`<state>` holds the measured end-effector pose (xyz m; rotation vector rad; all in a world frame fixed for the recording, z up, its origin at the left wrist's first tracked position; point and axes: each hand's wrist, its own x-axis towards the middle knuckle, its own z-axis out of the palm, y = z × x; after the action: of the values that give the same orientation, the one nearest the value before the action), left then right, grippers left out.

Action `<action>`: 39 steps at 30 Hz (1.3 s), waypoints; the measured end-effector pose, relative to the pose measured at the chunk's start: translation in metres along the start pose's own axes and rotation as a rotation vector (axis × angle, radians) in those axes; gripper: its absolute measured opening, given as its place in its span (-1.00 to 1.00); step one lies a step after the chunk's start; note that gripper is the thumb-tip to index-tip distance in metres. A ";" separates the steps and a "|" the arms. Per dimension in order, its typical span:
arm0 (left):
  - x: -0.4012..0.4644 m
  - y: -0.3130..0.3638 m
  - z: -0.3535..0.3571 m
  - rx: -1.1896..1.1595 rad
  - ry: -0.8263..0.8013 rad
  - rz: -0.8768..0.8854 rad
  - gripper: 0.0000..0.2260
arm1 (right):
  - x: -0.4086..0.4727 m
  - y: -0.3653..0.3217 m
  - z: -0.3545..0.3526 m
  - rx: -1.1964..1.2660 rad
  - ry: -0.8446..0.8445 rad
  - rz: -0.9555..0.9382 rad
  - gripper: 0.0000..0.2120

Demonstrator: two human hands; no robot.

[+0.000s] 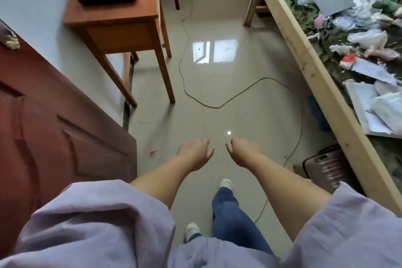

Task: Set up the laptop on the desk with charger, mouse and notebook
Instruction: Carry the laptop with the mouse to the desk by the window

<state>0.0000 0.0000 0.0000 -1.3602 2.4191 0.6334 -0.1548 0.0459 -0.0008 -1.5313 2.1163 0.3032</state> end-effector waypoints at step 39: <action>0.573 -0.130 -0.374 -0.295 0.183 -0.365 -0.62 | 0.625 -0.012 -0.431 -0.149 0.013 -0.232 -0.65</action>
<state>-0.1949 -0.6677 0.0306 -1.9983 2.1794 0.8178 -0.4073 -0.6692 0.0410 -1.8490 1.9380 0.3748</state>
